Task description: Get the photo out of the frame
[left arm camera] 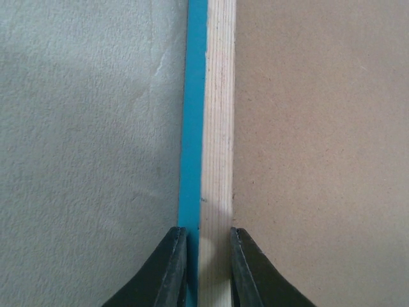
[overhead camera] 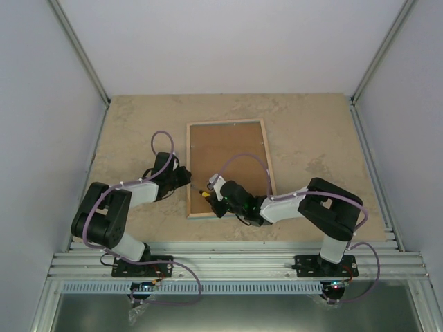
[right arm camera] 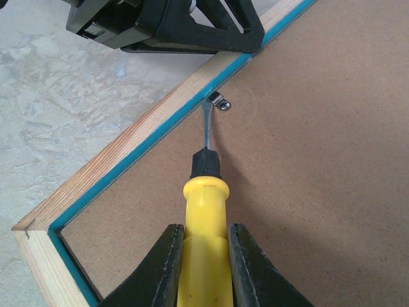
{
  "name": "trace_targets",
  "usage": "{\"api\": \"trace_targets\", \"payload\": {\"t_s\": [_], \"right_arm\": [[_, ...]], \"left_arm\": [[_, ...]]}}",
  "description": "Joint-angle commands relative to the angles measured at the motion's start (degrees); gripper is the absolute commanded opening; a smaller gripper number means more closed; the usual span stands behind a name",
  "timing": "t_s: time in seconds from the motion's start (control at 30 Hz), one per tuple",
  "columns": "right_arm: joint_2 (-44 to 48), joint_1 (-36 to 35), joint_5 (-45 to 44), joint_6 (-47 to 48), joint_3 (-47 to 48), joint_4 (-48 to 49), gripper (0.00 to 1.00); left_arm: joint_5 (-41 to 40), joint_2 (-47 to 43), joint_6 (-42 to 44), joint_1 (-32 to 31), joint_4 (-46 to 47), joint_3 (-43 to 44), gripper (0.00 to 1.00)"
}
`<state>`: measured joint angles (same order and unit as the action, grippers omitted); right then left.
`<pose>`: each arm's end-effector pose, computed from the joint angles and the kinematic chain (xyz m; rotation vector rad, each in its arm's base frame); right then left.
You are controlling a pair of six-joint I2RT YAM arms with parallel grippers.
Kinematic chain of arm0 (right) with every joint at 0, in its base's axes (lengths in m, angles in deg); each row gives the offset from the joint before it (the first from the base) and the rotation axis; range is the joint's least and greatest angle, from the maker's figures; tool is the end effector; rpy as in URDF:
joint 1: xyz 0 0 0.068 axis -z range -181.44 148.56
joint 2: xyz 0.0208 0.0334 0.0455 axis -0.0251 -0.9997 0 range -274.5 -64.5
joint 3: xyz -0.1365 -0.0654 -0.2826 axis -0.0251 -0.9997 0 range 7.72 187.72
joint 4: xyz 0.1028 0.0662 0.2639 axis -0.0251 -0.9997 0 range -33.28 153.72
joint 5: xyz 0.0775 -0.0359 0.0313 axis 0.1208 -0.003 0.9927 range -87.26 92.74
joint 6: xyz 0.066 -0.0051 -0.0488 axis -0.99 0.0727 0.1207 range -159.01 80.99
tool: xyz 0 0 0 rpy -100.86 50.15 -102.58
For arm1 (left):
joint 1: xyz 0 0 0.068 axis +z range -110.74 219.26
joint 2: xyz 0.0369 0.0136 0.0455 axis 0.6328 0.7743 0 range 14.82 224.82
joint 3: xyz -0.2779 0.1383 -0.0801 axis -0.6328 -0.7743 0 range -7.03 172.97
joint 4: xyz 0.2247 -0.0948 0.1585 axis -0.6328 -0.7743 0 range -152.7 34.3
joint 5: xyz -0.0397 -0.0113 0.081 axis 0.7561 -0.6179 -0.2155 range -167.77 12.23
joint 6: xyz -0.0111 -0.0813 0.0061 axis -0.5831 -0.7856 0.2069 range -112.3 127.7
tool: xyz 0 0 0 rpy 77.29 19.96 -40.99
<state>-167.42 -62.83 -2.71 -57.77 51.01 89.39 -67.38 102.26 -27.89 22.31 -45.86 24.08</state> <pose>0.1985 0.3496 0.1297 -0.7632 2.1124 0.6874 0.2913 -0.1022 0.1250 -0.3106 2.4447 -0.6359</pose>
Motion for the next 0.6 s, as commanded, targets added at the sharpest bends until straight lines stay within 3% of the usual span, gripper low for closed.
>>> {"api": "trace_targets", "payload": {"t_s": [0.0,0.57], "right_arm": [[-1.63,0.72,-10.67,-2.63,1.01,8.33,0.00],[-6.46,-1.70,-20.78,-4.54,4.66,12.74,0.00]], "left_arm": [[6.56,-0.10,-1.87,-0.72,0.57,-0.80,0.02],[7.83,0.52,-3.31,-1.81,1.82,-1.12,0.00]]}}
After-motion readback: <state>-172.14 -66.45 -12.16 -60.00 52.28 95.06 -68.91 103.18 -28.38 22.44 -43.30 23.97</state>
